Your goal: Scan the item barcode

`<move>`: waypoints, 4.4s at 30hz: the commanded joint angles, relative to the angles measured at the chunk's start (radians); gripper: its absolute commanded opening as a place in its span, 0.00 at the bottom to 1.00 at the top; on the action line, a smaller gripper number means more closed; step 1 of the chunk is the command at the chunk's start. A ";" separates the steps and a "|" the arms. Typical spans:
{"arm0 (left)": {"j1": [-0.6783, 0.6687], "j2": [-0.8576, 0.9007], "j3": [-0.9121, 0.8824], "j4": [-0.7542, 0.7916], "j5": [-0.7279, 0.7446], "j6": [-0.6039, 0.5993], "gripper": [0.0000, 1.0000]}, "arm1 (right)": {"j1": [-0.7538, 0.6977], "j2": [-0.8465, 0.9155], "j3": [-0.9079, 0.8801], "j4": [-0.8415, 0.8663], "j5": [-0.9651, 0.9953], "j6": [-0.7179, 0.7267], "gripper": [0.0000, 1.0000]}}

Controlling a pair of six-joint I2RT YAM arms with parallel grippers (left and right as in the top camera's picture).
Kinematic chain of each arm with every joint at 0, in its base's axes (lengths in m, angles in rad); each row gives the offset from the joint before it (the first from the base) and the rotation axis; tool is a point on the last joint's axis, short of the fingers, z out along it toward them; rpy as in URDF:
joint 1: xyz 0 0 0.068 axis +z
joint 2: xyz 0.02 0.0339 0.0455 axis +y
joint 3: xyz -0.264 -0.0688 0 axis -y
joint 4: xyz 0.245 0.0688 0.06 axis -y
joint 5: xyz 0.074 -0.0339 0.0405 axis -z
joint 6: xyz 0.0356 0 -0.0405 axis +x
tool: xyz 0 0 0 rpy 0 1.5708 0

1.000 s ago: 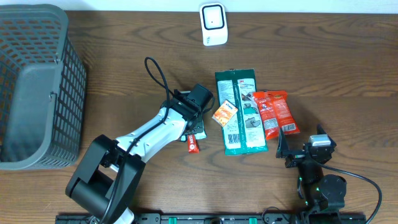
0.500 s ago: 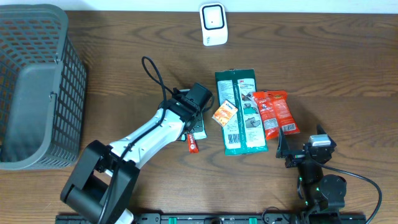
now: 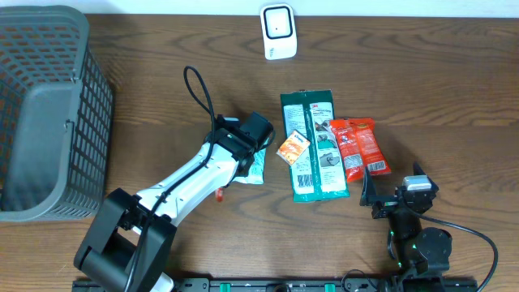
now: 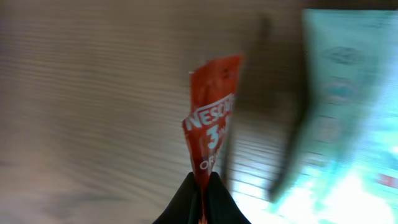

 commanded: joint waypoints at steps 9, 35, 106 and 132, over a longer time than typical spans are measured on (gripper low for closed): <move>0.005 -0.006 -0.008 -0.033 -0.290 0.057 0.07 | -0.006 -0.005 -0.001 -0.003 -0.004 -0.011 0.99; 0.005 0.207 -0.008 0.135 -0.220 0.052 0.22 | -0.006 -0.005 -0.001 -0.003 -0.004 -0.011 0.99; 0.365 -0.155 0.061 0.021 0.532 0.195 0.80 | -0.006 -0.005 -0.001 -0.003 -0.004 -0.011 0.99; 0.365 -0.155 0.061 0.035 0.532 0.195 0.85 | -0.006 -0.005 -0.001 0.010 -0.037 0.124 0.99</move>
